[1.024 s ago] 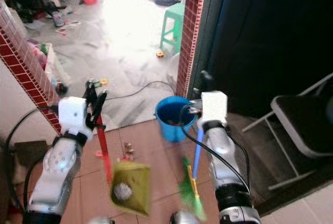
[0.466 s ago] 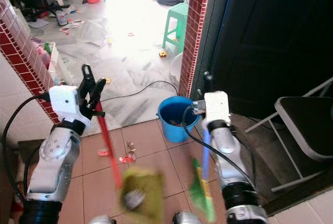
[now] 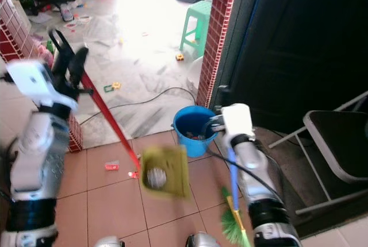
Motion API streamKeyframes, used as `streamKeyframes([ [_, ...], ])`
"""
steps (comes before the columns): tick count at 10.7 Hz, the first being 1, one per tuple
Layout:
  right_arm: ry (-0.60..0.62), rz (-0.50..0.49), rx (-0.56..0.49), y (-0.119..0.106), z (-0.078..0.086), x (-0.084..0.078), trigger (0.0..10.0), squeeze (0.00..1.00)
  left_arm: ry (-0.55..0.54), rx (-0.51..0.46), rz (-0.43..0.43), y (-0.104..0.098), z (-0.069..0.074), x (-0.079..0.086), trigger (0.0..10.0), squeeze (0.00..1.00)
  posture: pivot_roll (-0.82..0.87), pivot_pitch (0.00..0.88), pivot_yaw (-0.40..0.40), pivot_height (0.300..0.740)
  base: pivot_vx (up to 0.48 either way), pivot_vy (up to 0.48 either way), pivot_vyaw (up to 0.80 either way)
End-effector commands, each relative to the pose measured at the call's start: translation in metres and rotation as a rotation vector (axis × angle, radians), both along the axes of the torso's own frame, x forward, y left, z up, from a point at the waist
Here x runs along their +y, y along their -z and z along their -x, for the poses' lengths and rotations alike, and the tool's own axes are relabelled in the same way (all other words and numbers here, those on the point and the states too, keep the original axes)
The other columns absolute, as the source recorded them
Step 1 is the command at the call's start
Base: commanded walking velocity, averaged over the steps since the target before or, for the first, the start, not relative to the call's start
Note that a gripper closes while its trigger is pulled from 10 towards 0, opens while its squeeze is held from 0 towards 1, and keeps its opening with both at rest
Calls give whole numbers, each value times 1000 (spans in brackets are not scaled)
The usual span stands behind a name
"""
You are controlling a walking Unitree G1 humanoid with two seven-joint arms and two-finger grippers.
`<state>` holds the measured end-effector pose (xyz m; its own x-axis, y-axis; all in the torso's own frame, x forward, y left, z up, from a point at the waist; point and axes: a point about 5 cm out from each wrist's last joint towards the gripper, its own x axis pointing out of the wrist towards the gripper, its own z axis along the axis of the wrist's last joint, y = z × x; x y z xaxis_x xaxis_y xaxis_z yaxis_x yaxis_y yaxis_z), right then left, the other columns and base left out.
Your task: Sweep floor
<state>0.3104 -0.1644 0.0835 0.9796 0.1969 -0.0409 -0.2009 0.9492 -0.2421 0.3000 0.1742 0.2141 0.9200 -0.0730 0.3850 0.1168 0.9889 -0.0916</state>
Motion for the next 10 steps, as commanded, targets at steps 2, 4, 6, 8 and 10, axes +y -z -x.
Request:
streamKeyframes([
  [2,-27,12,-46,-11,-6,5,10000,0,17,-152,74,-43,1,0,10000,0,11,0,-56,740,0,0,0],
  [4,-46,-10,-58,-15,-7,9,10000,0,23,-150,89,-42,-3,2,10000,0,-4,0,-40,740,159,0,0],
  [6,-59,-6,-58,-16,-8,9,10000,0,46,-160,96,-47,-7,-4,10000,0,1,0,-41,740,480,0,0],
  [8,-85,-4,-61,-16,-7,15,10000,0,51,-171,107,-51,-8,-5,10000,0,1,0,-37,740,480,0,-800],
  [10,-89,-5,-57,-14,-5,16,10000,0,55,-199,121,-61,-7,-7,10000,0,2,0,-36,740,480,0,-256],
])
